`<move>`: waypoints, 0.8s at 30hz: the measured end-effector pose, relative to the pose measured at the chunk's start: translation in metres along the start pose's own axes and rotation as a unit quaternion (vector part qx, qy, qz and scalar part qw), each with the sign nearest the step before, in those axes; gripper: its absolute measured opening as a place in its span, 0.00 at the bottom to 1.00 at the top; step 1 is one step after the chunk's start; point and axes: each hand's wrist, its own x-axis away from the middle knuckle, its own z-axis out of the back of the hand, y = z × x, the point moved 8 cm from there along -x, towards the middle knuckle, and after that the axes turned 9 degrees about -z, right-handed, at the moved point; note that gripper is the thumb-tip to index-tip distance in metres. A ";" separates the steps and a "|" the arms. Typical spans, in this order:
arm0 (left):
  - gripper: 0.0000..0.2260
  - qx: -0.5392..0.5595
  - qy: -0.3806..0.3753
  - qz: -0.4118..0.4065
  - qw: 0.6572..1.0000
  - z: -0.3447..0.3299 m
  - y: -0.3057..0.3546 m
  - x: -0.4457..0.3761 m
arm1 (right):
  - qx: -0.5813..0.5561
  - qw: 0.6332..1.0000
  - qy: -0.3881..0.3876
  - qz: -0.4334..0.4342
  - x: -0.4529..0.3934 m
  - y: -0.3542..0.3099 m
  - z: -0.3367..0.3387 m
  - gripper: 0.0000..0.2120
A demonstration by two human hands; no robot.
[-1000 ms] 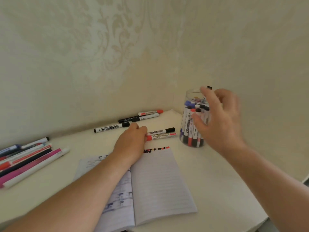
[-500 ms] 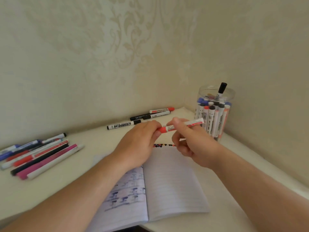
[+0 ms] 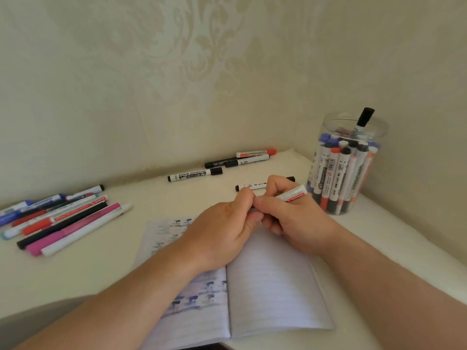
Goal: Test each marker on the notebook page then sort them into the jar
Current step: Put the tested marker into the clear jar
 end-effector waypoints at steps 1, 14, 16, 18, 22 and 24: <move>0.09 0.012 -0.001 0.001 1.000 0.000 -0.001 0.000 | -0.002 1.000 -0.007 0.000 0.000 0.001 0.000 0.15; 0.20 0.047 -0.008 0.083 0.995 -0.002 -0.015 0.004 | -0.079 0.992 0.079 0.056 0.014 -0.030 0.045 0.10; 0.22 -0.035 -0.064 0.081 0.994 -0.008 -0.011 0.007 | -0.105 0.984 0.129 0.067 0.019 -0.038 0.066 0.08; 0.22 -0.109 -0.122 0.060 0.985 -0.014 -0.006 0.007 | -0.065 0.985 0.156 0.030 0.020 -0.033 0.073 0.12; 0.22 -0.131 -0.173 0.054 0.975 -0.019 -0.005 0.006 | 0.072 0.984 0.150 -0.059 0.012 -0.016 0.059 0.10; 0.22 -0.146 -0.171 0.057 0.973 -0.019 -0.003 0.007 | 0.104 0.981 0.156 -0.052 0.009 -0.015 0.053 0.13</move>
